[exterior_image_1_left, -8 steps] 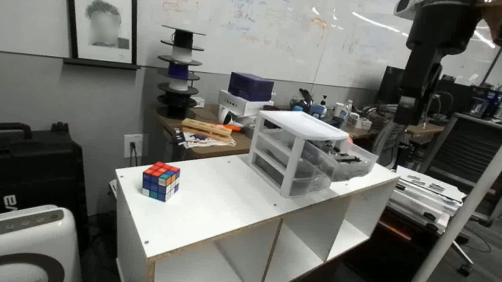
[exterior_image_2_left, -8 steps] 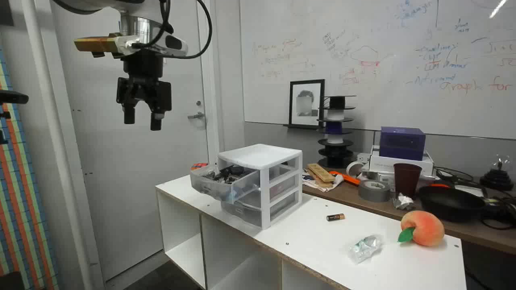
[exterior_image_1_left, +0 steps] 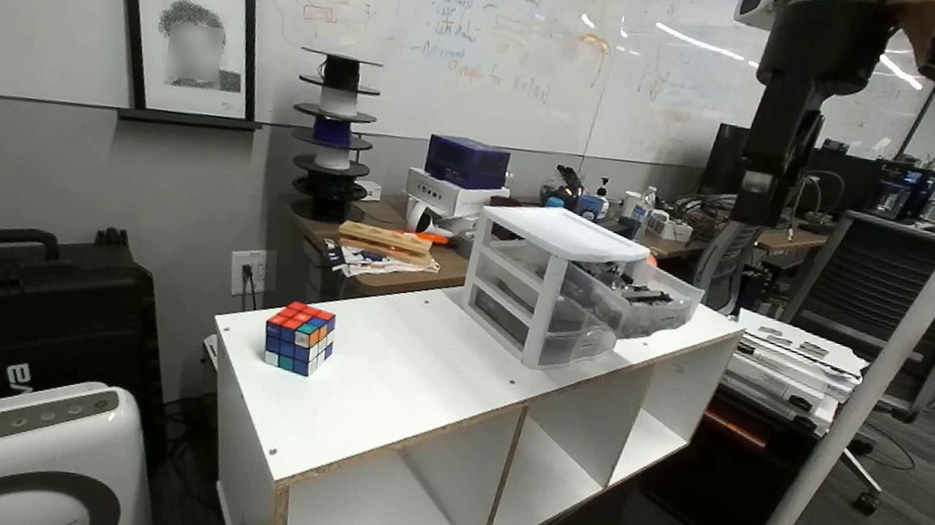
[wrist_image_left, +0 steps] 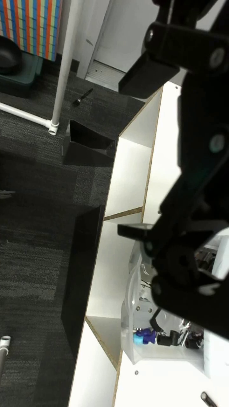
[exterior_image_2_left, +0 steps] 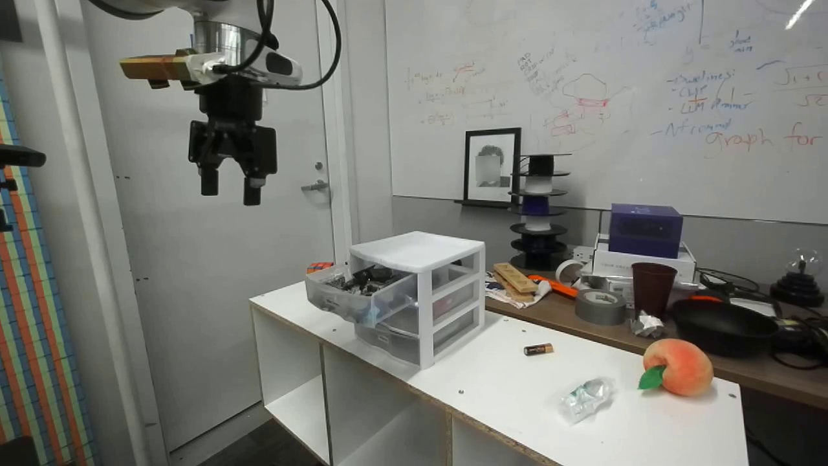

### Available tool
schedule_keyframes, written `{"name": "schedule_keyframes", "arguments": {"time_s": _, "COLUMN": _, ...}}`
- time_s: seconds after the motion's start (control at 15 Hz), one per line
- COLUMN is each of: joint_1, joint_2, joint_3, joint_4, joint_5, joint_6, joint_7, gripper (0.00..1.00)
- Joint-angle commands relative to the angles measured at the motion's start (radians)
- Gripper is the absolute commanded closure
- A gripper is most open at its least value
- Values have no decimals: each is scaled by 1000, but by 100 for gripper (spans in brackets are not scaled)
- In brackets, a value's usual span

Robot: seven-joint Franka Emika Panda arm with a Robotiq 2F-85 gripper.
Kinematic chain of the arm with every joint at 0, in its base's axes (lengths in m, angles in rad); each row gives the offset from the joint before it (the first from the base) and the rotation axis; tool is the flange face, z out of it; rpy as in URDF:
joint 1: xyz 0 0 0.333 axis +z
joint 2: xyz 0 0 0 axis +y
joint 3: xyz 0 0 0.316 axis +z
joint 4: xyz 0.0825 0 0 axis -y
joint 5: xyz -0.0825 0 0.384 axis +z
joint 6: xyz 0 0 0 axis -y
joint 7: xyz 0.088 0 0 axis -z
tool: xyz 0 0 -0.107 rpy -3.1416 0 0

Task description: Put the battery and plastic in the open drawer respectively, then close the drawer

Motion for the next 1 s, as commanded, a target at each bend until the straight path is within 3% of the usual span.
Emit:
{"name": "schedule_keyframes", "arguments": {"time_s": 0.0, "joint_1": -11, "joint_2": 0, "joint_3": 10, "joint_4": 2, "joint_5": 3, "joint_6": -2, "joint_7": -2, "gripper": 0}}
{"name": "schedule_keyframes", "arguments": {"time_s": 0.93, "joint_1": -17, "joint_2": 11, "joint_3": 2, "joint_4": 22, "joint_5": 5, "joint_6": 1, "joint_7": -2, "gripper": 0}}
